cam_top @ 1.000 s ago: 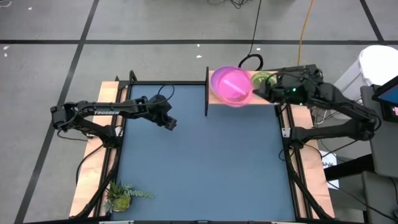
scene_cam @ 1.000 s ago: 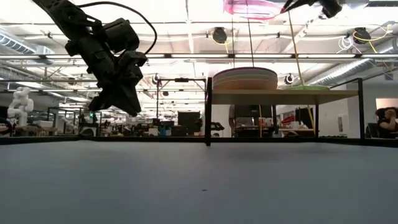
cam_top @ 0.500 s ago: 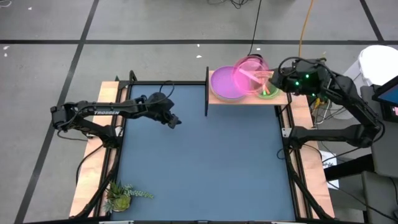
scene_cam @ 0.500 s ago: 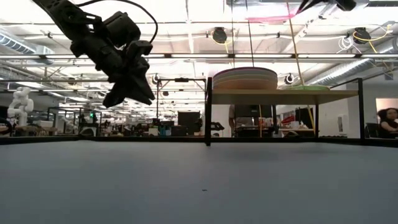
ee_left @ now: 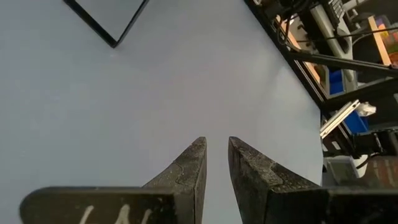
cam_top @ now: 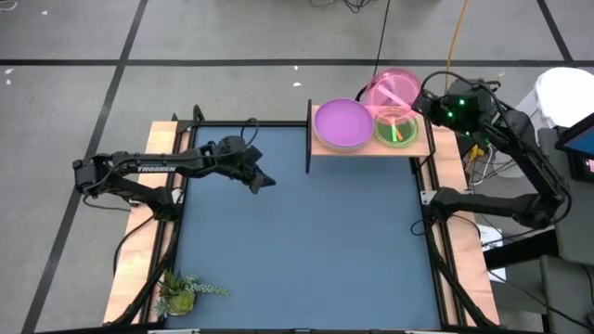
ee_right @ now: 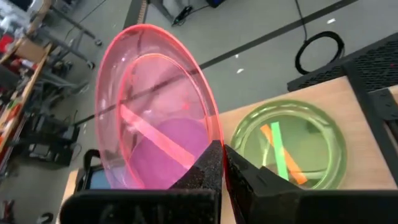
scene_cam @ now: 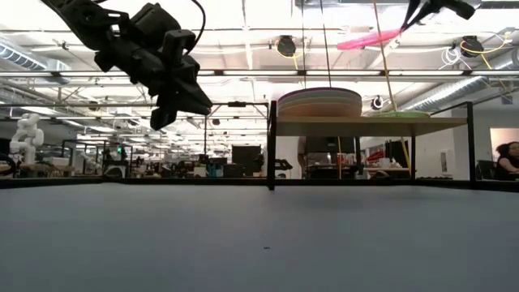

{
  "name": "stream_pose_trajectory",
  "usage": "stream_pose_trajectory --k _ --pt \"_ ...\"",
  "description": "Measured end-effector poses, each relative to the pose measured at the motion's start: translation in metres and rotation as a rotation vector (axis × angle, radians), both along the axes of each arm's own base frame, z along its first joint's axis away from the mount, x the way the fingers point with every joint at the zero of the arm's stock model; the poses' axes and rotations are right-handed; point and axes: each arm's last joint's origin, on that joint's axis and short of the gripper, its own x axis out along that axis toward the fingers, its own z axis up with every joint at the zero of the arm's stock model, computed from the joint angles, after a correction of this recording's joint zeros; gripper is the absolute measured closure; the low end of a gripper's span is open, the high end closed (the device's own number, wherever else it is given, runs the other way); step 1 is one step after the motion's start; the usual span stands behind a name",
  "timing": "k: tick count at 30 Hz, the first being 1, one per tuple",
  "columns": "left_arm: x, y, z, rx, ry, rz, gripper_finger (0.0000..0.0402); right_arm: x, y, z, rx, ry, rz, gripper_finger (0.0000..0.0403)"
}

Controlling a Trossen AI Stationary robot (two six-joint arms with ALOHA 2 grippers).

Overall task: Place and stack plates onto a shelf
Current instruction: Stack the small pink plate on the small green plate on the shelf

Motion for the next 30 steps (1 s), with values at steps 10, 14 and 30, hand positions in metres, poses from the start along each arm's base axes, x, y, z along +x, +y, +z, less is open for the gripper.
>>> stream_pose_trajectory --k 10,14,30 --pt "0.004 -0.001 0.021 0.144 -0.197 -0.086 0.0329 0.002 -0.009 -0.033 0.072 -0.030 -0.119 0.0403" --pt "0.001 -0.002 0.030 0.239 -0.260 -0.118 0.0329 0.004 -0.012 -0.052 0.058 -0.067 -0.173 0.0403" --pt "-0.008 -0.007 0.061 0.426 -0.467 -0.165 0.0329 -0.007 -0.008 -0.125 0.080 -0.082 -0.403 0.0403"
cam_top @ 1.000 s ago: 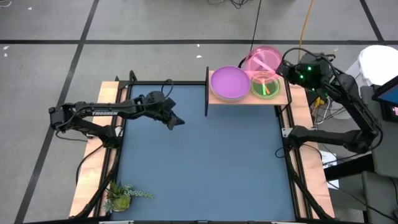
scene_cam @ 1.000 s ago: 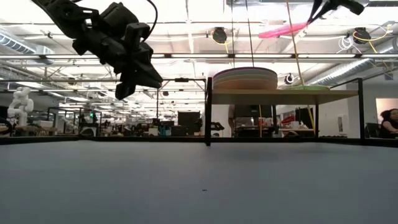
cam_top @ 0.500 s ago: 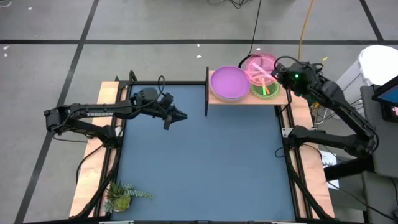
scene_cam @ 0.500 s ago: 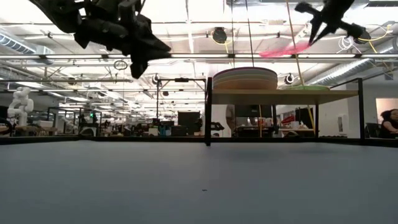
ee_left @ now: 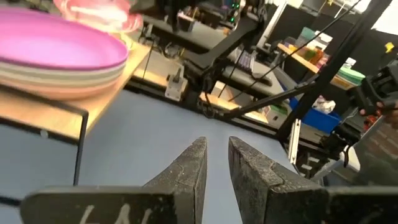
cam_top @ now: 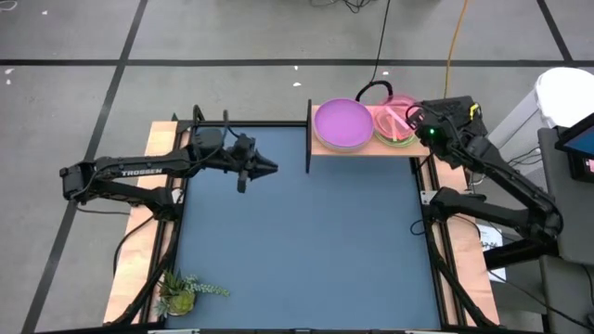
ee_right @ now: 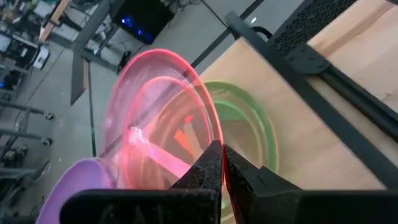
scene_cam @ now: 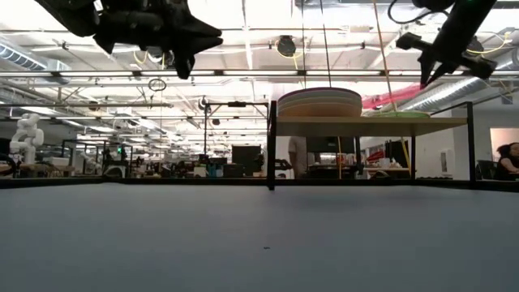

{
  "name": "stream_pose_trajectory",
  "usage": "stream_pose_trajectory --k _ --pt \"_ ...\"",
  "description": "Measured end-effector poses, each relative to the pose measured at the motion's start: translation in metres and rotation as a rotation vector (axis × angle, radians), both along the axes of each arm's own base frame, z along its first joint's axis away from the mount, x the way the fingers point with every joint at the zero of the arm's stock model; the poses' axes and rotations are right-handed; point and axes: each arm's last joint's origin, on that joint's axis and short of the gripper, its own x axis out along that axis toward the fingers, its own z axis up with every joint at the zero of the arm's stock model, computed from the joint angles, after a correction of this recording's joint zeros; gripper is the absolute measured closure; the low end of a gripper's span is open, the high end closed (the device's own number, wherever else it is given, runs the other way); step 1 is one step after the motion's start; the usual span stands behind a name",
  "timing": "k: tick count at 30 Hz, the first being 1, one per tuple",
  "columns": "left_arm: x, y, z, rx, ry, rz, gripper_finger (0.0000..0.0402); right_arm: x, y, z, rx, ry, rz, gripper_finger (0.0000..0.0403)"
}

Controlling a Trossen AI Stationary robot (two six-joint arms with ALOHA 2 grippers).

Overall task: Place and stack plates onto a shelf
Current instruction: Stack the small pink plate on the small green plate on the shelf

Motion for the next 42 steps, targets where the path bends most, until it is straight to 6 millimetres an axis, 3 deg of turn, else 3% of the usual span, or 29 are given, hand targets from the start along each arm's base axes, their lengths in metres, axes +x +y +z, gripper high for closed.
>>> stream_pose_trajectory --k 18,42 --pt "0.000 0.000 0.001 0.026 -0.011 0.006 0.0329 -0.001 -0.001 -0.013 0.020 0.070 -0.047 0.0403" --pt "0.000 0.000 0.001 0.023 -0.010 0.007 0.0329 0.002 -0.003 -0.015 0.036 0.075 -0.040 0.0403"
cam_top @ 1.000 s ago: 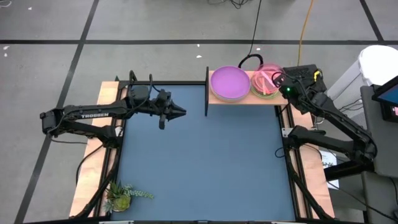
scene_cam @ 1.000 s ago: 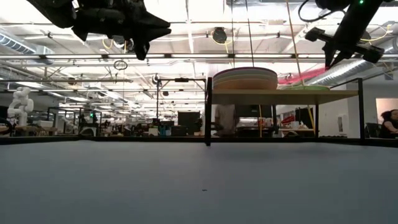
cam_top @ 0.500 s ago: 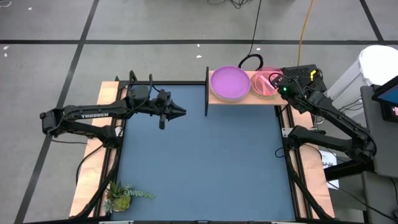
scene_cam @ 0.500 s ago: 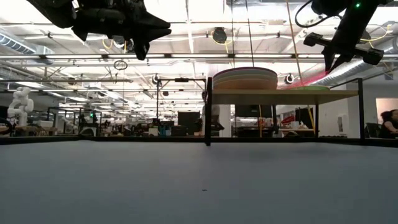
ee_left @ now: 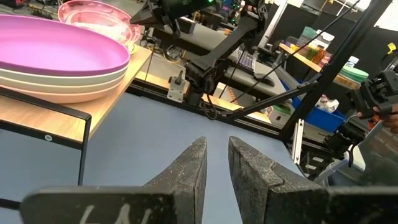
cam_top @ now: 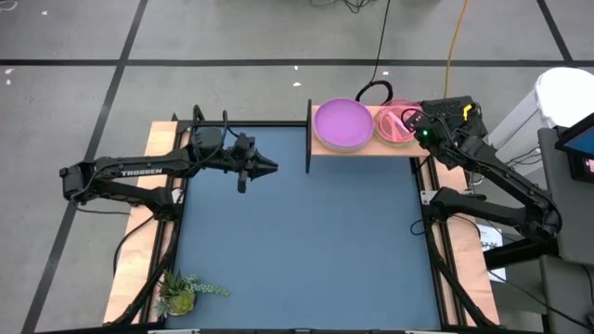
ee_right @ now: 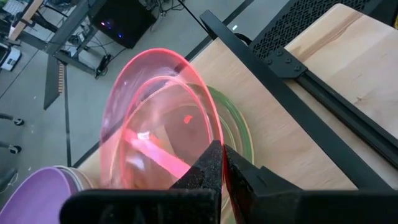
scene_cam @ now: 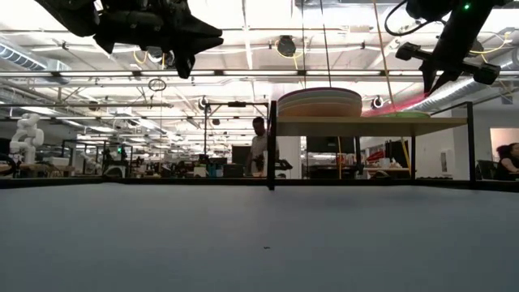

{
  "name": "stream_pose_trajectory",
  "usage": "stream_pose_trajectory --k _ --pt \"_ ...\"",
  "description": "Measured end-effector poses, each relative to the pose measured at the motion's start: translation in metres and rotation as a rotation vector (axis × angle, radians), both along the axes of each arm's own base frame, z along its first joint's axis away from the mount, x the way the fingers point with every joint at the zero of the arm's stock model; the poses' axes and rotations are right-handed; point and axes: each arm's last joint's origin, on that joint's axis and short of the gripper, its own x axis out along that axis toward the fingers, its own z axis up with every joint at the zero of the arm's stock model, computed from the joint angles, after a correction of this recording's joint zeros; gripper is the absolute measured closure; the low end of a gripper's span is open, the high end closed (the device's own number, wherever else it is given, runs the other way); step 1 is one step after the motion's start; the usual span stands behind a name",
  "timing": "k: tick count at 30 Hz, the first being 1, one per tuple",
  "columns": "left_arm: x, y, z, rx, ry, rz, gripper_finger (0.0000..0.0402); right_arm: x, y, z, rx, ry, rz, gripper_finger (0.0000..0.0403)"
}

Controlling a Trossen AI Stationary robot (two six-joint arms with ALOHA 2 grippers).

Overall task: Place and stack plates onto a shelf
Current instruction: Stack the small pink plate on the small green plate on the shelf

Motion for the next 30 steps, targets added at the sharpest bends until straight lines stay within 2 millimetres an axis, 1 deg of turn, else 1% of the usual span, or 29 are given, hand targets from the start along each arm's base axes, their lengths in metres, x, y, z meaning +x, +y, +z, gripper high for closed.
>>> stream_pose_trajectory --k 4,7,12,24,27,30 --pt "0.000 0.000 0.000 -0.001 0.000 0.000 0.0329 0.001 0.000 -0.002 0.011 -0.008 0.011 0.0403" --pt "0.000 0.000 0.000 -0.001 0.000 0.000 0.0329 0.001 0.000 -0.010 0.030 -0.003 0.008 0.0403" --pt "0.000 0.000 0.000 -0.003 0.001 0.000 0.0329 0.002 -0.001 -0.022 0.042 -0.052 -0.041 0.0403" --pt "0.000 0.000 0.000 -0.007 0.001 0.001 0.0329 0.002 -0.001 -0.023 0.040 -0.045 -0.033 0.0402" --pt "0.000 0.000 0.000 -0.003 0.001 0.001 0.0329 0.002 0.000 -0.023 0.045 -0.040 -0.033 0.0391" --pt "0.000 0.000 0.000 -0.002 0.001 0.001 0.0329 0.002 0.000 -0.023 0.046 -0.039 -0.034 0.0371"
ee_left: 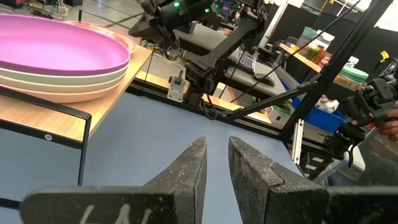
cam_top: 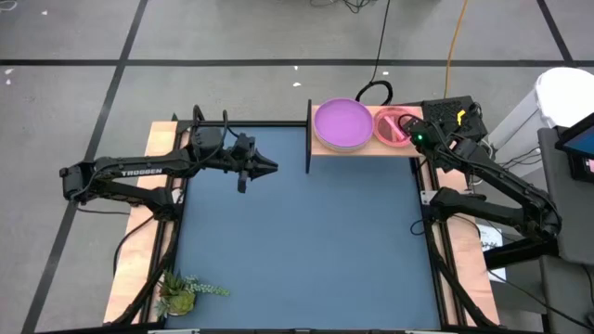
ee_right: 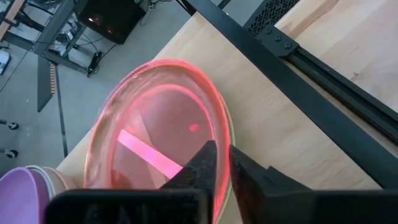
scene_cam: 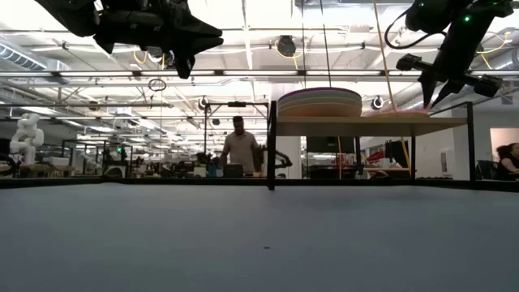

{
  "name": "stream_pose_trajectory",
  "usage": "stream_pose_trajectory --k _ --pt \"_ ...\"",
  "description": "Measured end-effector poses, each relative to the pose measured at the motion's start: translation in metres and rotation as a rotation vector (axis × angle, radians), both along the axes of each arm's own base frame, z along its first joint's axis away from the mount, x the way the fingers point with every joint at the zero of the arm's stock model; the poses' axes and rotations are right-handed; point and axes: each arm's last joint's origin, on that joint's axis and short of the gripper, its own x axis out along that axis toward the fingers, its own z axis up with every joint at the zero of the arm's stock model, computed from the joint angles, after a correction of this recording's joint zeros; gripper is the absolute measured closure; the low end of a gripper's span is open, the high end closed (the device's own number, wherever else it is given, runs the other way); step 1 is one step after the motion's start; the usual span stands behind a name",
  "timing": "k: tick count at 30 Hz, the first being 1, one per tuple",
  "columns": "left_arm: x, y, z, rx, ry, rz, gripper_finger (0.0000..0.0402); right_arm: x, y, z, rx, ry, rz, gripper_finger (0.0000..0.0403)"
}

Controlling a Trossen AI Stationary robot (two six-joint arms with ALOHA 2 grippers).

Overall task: Place and stack plates onto a shelf
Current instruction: Stack the small pink plate on the small green plate on the shelf, then return to Home Position

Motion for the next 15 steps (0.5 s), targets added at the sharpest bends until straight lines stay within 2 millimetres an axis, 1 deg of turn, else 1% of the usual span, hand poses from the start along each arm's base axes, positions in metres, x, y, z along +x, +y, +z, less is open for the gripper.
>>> stream_pose_trajectory --k 7,11,15 --pt "0.000 0.000 0.000 0.001 0.000 0.000 0.0329 0.000 0.001 0.001 0.008 -0.019 0.024 0.0311" --pt "0.000 0.000 -0.001 -0.003 0.011 0.000 0.0329 -0.001 0.004 0.006 -0.010 -0.046 0.109 0.0289" --pt "0.000 0.000 -0.002 -0.005 0.016 0.000 0.0329 -0.003 0.008 0.014 -0.058 -0.086 0.232 0.0280"
